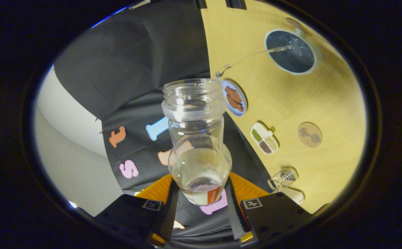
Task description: Take the bottle from table, then pour the juice into the cup, finally place the bottle on the coaster
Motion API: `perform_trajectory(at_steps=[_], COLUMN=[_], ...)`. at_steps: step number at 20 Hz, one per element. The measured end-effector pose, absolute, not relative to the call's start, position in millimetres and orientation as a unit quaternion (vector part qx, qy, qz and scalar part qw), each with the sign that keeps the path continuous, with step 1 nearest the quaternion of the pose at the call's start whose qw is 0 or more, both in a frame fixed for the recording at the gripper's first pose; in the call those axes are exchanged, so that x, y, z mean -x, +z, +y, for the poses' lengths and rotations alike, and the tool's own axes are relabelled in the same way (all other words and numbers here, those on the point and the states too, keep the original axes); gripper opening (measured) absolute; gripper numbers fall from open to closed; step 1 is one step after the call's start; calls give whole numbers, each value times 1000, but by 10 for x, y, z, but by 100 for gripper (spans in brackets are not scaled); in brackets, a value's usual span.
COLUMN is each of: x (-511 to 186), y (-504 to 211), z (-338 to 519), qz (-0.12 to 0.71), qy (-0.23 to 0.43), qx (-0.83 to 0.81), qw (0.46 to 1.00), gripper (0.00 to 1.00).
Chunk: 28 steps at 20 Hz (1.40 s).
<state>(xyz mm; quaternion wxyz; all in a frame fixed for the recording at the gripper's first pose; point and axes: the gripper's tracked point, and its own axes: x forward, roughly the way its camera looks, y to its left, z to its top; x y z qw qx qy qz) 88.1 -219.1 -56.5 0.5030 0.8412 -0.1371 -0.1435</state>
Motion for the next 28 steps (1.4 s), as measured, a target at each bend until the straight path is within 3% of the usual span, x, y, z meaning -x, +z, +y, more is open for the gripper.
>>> perform_trajectory(at_steps=[16,28], x=[-851,-909], y=[-565,-608], z=[-2415,-2384], qz=[-167,-162], qy=[-152,-161], qx=[-865,-861], qw=[447,454], gripper=[70,70])
